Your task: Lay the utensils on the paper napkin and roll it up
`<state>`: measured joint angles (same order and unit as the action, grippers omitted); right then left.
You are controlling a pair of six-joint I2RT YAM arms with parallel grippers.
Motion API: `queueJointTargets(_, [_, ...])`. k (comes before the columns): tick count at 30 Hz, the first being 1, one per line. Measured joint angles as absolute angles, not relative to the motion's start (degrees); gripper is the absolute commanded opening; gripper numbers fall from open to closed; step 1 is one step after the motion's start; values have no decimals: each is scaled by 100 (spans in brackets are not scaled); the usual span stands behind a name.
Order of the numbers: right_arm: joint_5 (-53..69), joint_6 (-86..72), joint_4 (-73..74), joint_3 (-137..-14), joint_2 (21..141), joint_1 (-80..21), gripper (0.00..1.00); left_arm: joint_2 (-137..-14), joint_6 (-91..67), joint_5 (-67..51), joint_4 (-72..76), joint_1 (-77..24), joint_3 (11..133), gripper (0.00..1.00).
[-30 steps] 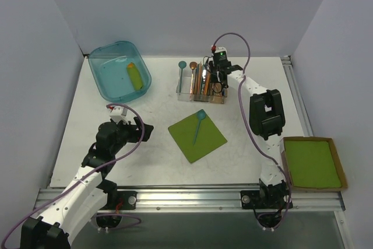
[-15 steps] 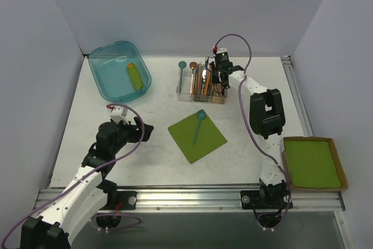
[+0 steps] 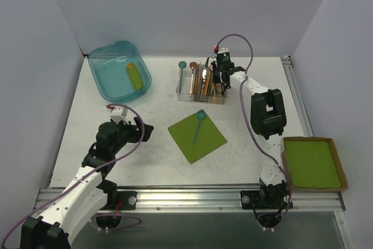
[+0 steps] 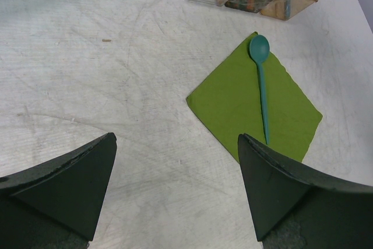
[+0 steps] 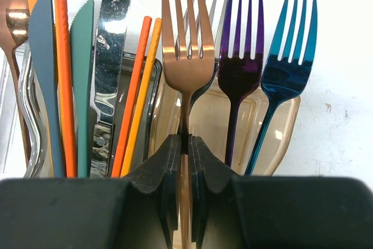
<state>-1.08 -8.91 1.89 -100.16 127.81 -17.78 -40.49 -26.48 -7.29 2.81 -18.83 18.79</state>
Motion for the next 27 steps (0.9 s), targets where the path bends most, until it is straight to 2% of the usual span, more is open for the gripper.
queueJointTargets(27, [145,-1190,62,-9741,11386,-1800,0,-4049,-2633,-733,283,-1883,1879,94])
